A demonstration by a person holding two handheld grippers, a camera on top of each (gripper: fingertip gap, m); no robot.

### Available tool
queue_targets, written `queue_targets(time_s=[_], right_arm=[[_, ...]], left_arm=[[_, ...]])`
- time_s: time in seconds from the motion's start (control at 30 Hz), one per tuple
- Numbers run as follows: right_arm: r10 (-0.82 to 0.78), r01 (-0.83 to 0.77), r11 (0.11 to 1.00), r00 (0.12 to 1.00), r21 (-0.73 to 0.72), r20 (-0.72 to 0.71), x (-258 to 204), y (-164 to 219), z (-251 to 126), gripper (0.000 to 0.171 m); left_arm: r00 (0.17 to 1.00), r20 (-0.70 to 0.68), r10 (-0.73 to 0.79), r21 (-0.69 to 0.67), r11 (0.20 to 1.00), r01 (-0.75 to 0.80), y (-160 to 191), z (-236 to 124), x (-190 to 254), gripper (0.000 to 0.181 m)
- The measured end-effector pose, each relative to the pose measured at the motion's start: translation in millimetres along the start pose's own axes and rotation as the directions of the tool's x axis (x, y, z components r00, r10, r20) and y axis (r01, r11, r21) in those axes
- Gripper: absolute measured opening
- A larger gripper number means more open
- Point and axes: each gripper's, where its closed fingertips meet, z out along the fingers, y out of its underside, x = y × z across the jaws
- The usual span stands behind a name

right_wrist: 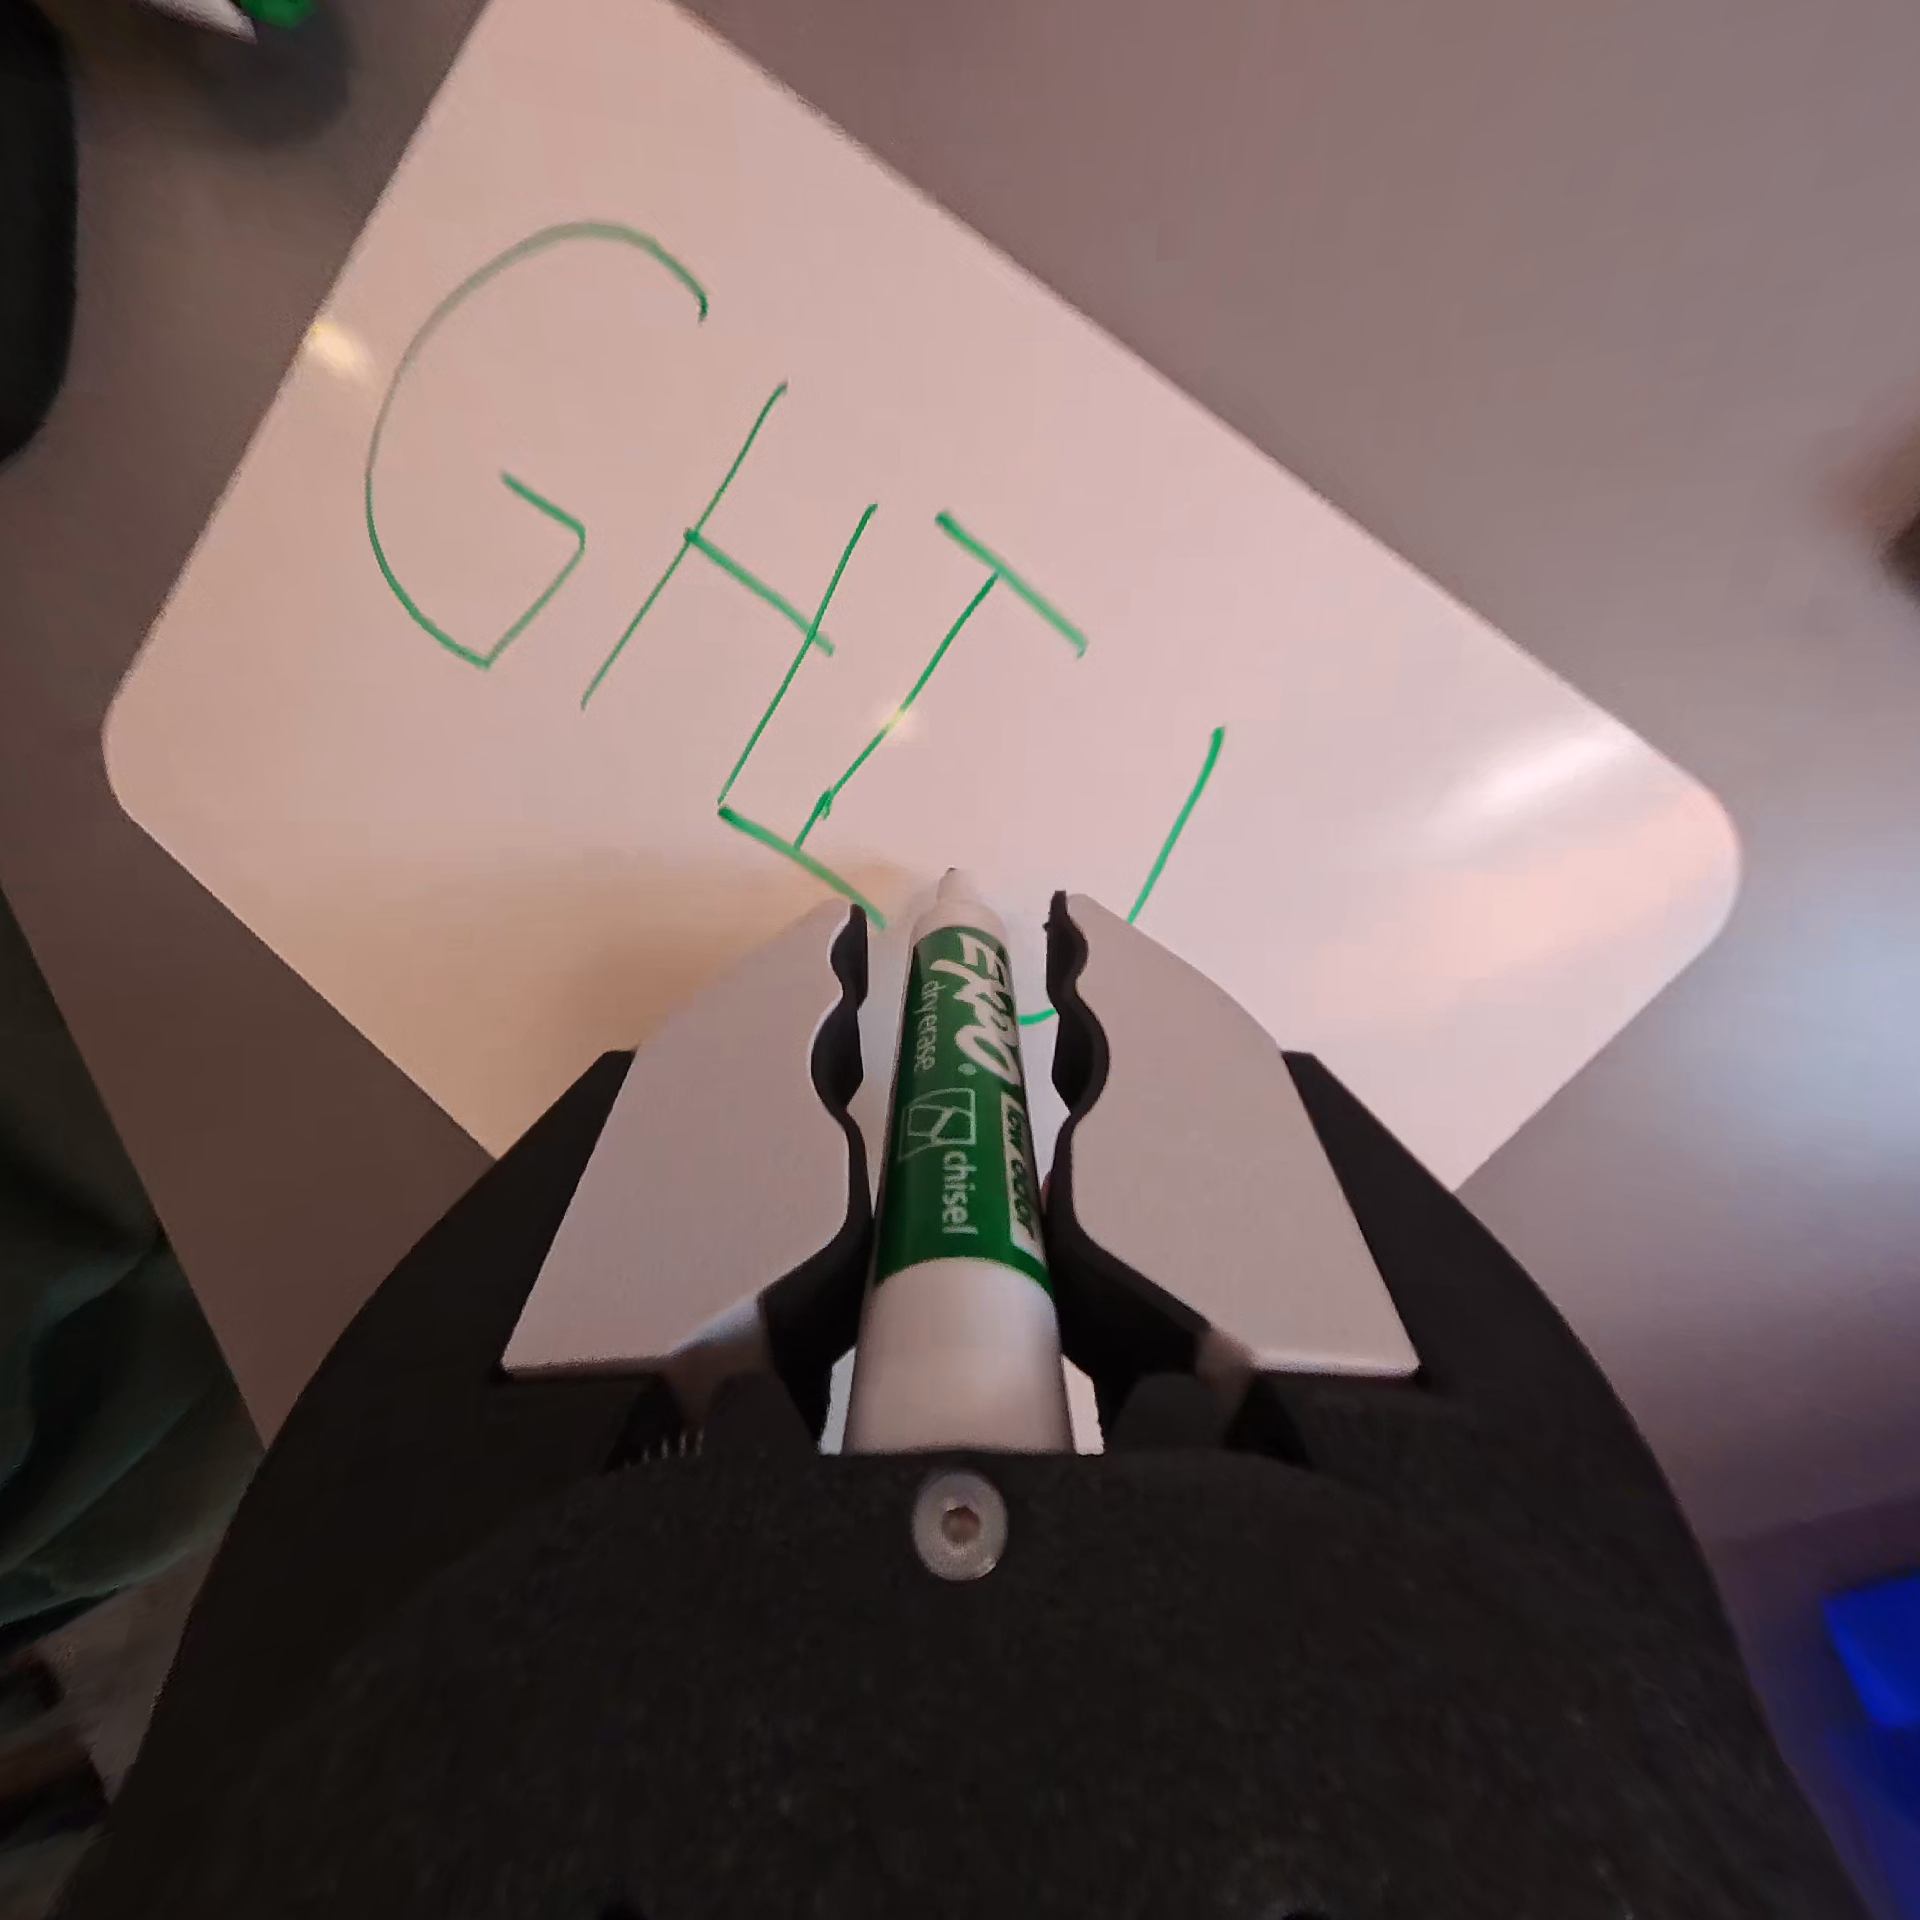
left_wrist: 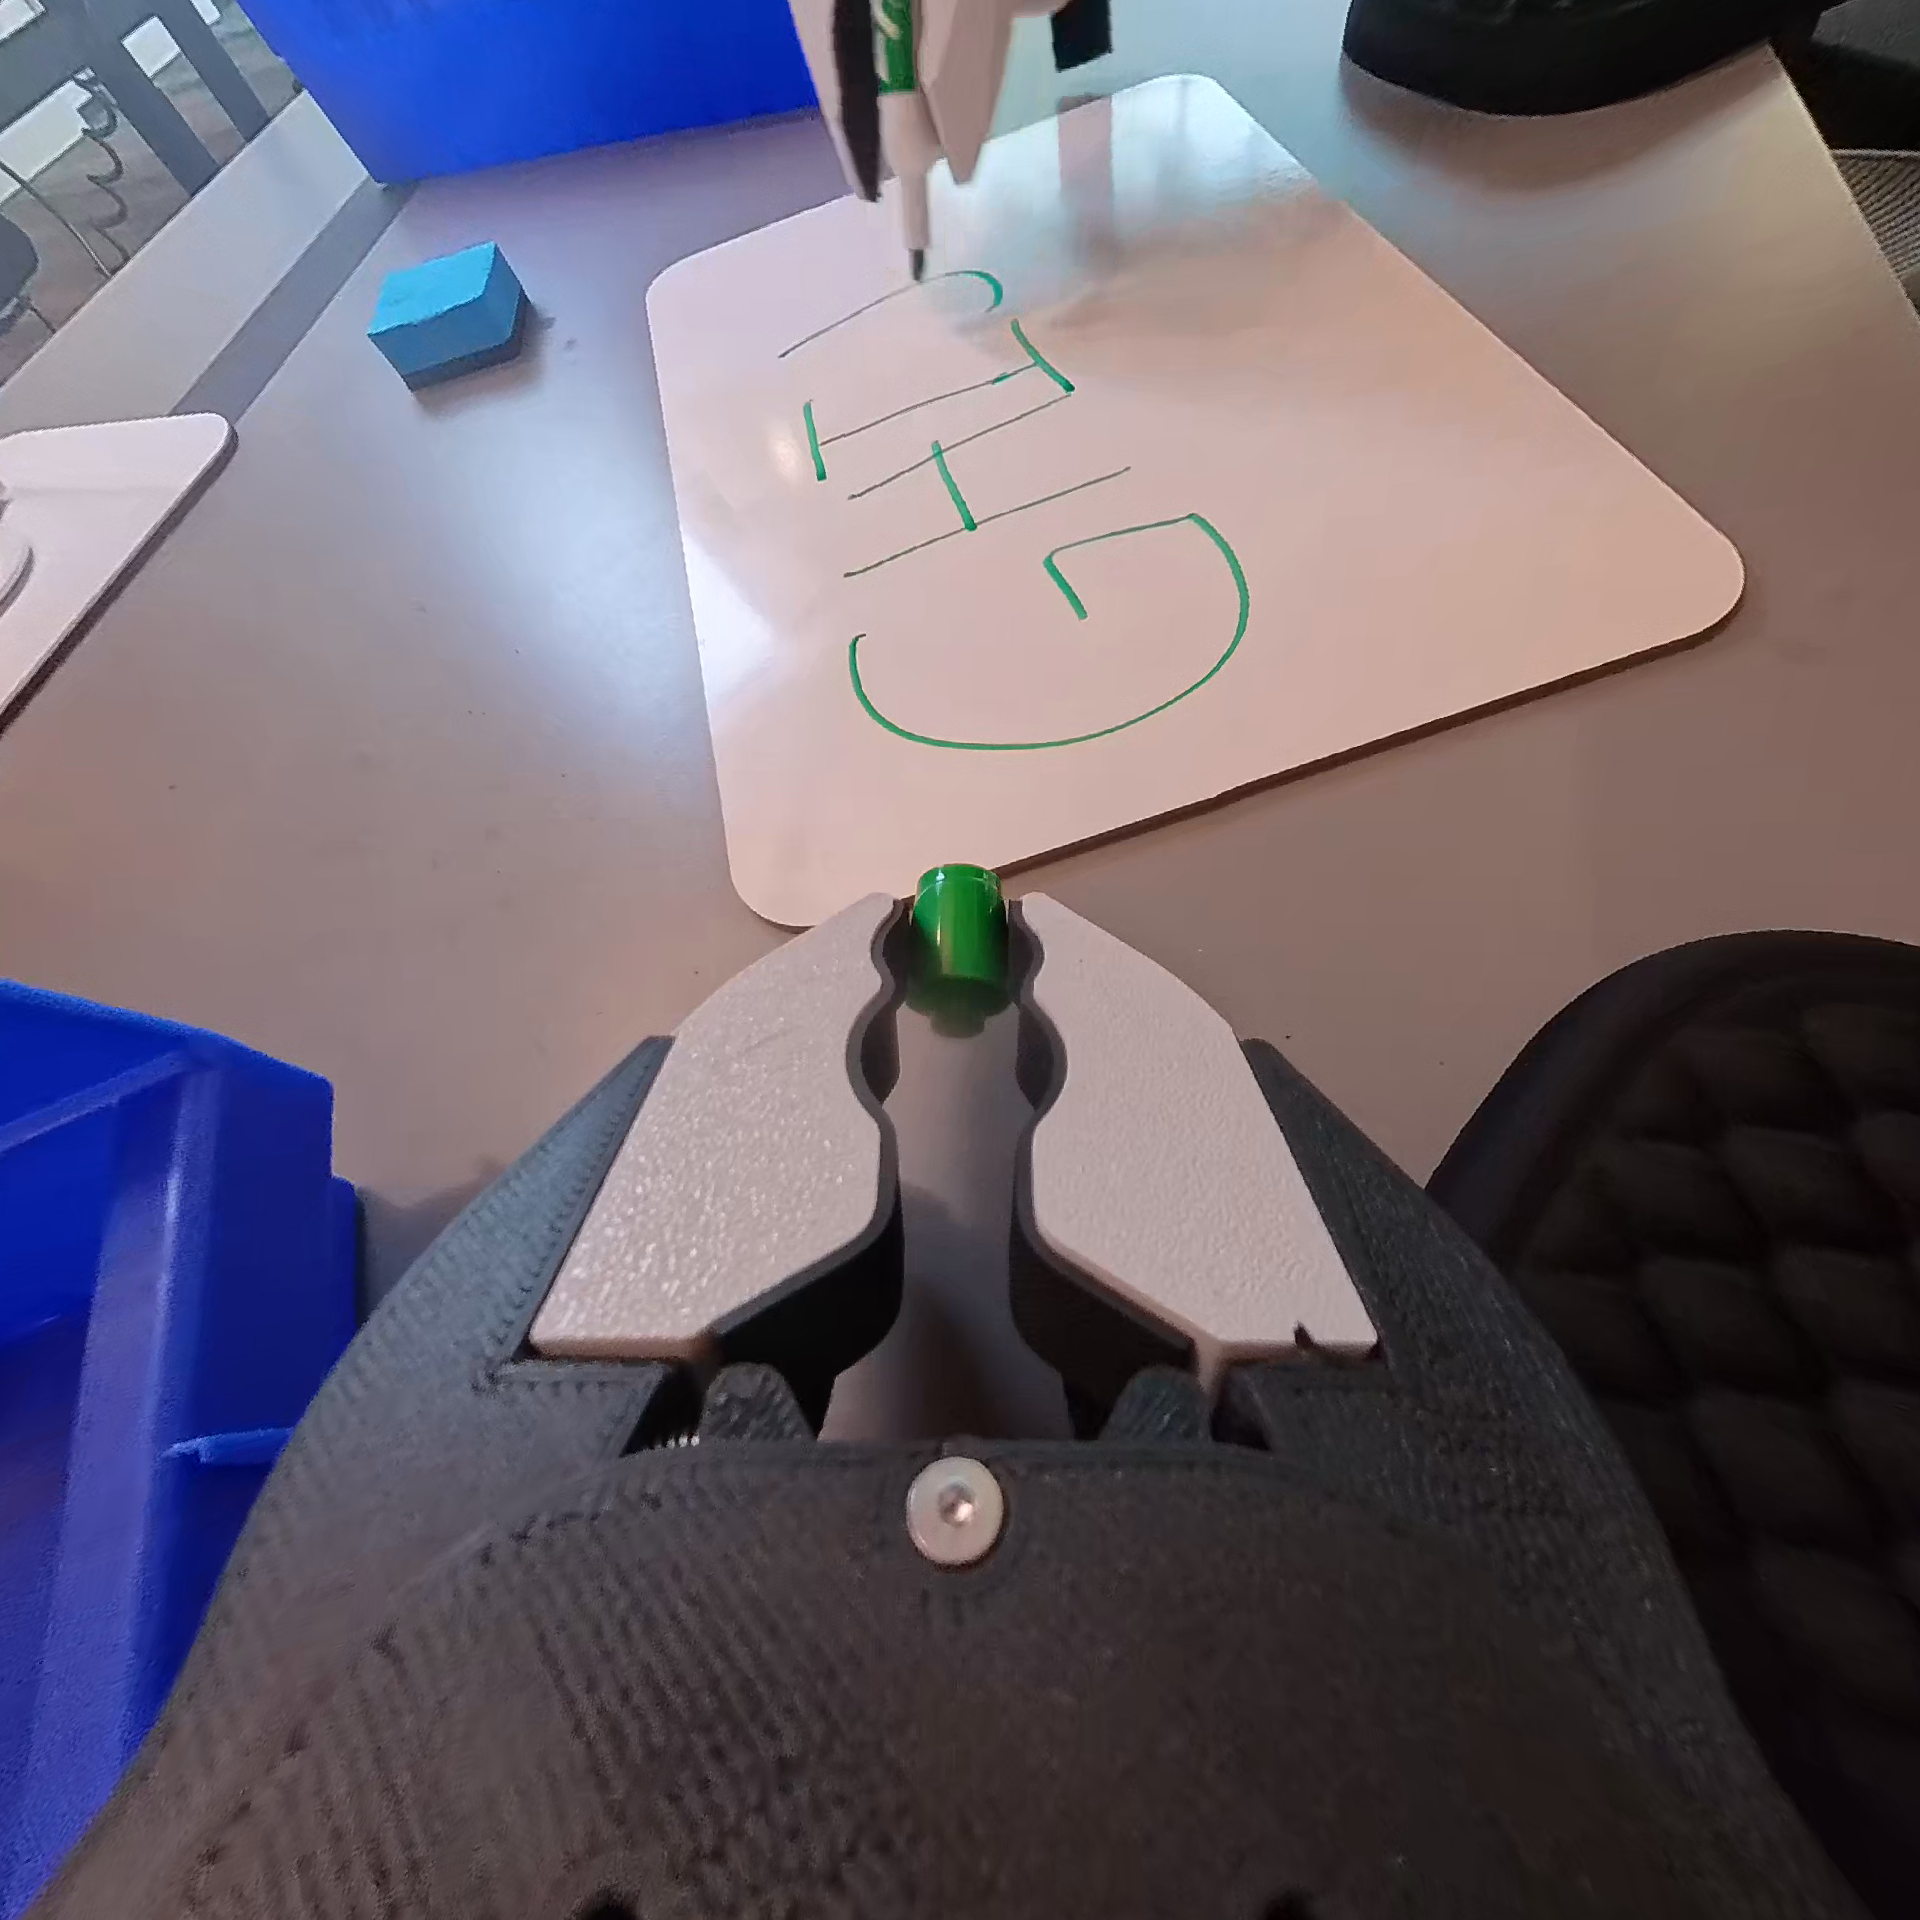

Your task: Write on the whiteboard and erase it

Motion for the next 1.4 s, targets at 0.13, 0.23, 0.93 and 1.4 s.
queue_targets(time_s=[0.13,0.23,0.93,1.4], right_arm=[[0.022,-0.021,0.999,1.0,0.041,-0.021,24,-17,-1,0.034],[0.021,-0.021,0.999,1.0,0.048,-0.002,29,-27,11,0.034],[0.03,-0.032,0.999,0.99,-0.013,-0.139,72,-13,-1,0.034],[0.052,-0.062,0.992,0.994,-0.109,-0.094,38,32,-12,0.034]], left_arm=[[1.0,-0.002,0.0,0.003,1.0,0.0,0,0,0,0.018],[1.0,-0.005,0.002,0.004,1.0,-0.002,-1,-1,1,0.018],[1.0,-0.009,0.004,0.001,1.0,-0.004,0,0,2,0.018],[1.0,-0.011,0.006,0.0,1.0,-0.006,0,1,2,0.018]])
